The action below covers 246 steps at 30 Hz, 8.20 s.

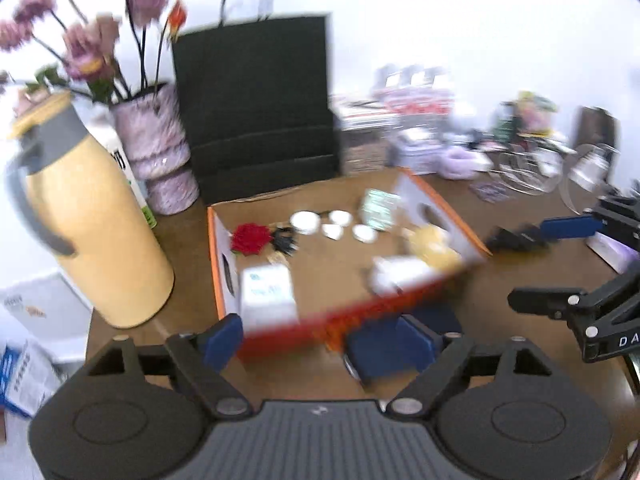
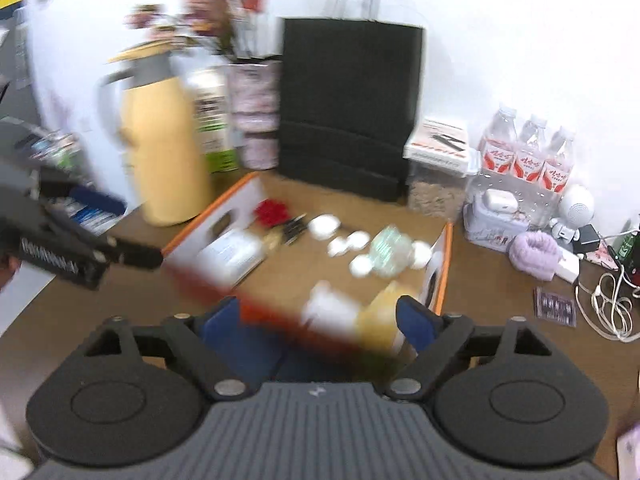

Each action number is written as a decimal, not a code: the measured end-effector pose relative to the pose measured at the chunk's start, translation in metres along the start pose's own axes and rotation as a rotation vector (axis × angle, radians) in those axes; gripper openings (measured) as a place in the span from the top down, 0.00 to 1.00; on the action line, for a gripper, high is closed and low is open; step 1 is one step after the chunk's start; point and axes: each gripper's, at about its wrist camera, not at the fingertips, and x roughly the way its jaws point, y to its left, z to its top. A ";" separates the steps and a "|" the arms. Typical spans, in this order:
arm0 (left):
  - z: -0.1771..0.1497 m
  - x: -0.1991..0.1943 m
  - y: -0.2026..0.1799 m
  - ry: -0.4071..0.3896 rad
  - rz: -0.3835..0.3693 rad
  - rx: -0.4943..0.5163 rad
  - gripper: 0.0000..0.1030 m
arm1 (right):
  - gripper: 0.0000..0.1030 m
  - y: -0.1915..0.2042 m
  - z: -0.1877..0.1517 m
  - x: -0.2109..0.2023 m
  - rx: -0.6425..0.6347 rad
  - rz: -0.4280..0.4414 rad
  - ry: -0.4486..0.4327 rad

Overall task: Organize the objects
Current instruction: 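Move both tools back toward the cable and charger puck, then grasp a black cable with the left tool while the right grasps the white charger puck, then carry the cable and charger puck into the box and release both, then grasp the dark blue case with the left tool, then carry the dark blue case into the box with the left tool and release, then grasp the small orange item with the left tool while the right grasps the white cap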

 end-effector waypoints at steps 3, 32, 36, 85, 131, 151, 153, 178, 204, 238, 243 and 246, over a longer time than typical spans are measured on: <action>-0.059 -0.050 -0.023 -0.060 -0.050 0.073 0.16 | 0.05 0.022 -0.048 -0.045 -0.019 0.028 -0.039; -0.202 -0.028 -0.045 -0.106 -0.077 -0.040 0.26 | 0.52 0.074 -0.189 -0.037 0.054 -0.178 -0.049; -0.176 -0.002 -0.060 -0.127 -0.229 -0.060 0.33 | 0.63 0.056 -0.191 -0.012 0.105 -0.181 -0.025; 0.023 0.070 -0.004 -0.051 -0.141 -0.036 0.98 | 0.61 -0.024 -0.046 0.020 0.179 -0.100 -0.219; -0.215 -0.050 -0.049 -0.043 -0.211 -0.196 0.17 | 0.00 0.093 -0.207 -0.053 0.180 -0.115 -0.085; -0.062 0.149 -0.001 -0.065 -0.178 -0.287 0.61 | 0.43 -0.041 -0.107 0.134 0.485 0.028 -0.070; -0.062 0.145 -0.006 -0.078 -0.165 -0.268 0.65 | 0.48 -0.040 -0.109 0.134 0.514 0.015 -0.085; -0.195 -0.041 -0.082 -0.185 -0.109 -0.212 0.83 | 0.62 0.062 -0.208 -0.048 0.447 -0.029 -0.160; 0.058 0.244 0.034 0.085 -0.061 -0.250 0.83 | 0.68 -0.096 0.014 0.226 0.471 0.003 0.073; -0.214 -0.143 -0.032 -0.295 0.027 -0.092 0.06 | 0.00 0.065 -0.195 -0.146 0.105 -0.135 -0.193; -0.209 -0.128 -0.034 -0.290 0.055 -0.094 0.06 | 0.00 0.073 -0.184 -0.126 0.069 -0.189 -0.203; -0.208 -0.115 -0.029 -0.298 0.021 -0.113 0.06 | 0.00 0.080 -0.181 -0.104 0.016 -0.208 -0.243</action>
